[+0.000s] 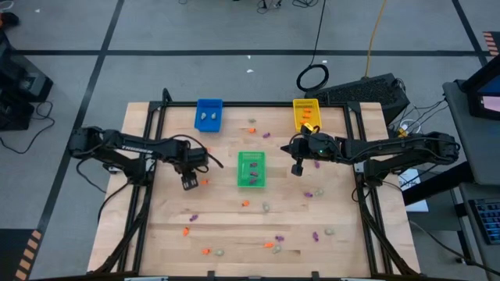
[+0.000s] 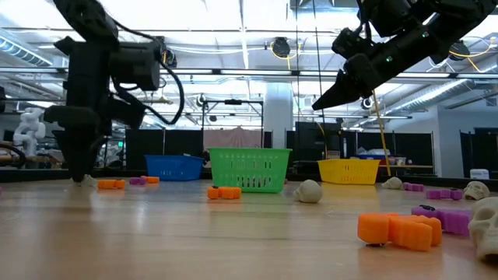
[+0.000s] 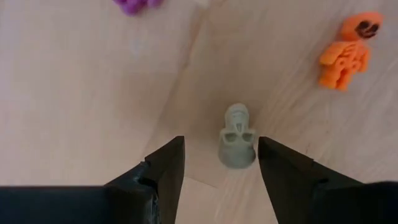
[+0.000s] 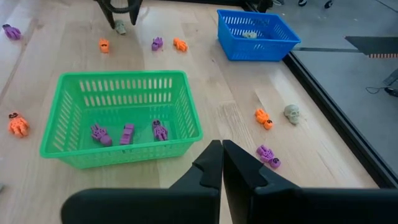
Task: Sort Halloween decoration
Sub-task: Put the white skull toy into the blue bin
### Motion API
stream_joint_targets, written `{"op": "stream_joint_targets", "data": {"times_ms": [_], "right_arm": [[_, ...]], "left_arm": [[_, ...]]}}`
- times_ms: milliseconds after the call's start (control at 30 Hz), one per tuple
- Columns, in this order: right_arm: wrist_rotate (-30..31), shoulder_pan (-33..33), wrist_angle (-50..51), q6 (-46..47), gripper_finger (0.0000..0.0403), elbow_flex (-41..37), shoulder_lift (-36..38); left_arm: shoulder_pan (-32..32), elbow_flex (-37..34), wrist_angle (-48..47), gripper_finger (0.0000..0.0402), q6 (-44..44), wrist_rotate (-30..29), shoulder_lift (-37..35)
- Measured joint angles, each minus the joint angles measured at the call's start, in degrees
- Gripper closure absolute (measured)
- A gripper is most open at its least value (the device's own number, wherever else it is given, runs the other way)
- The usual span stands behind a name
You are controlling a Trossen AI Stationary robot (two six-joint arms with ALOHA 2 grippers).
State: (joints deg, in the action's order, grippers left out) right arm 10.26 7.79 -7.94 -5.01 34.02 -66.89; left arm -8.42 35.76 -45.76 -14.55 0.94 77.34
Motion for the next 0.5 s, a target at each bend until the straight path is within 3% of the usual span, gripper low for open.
{"op": "stream_joint_targets", "data": {"times_ms": [500], "right_arm": [[0.0, 0.0, 0.0, -0.2, 0.0403, 0.0, 0.0]], "left_arm": [[-1.8, -2.7, 5.1, 0.032, 1.6, 2.1, -0.1]]}}
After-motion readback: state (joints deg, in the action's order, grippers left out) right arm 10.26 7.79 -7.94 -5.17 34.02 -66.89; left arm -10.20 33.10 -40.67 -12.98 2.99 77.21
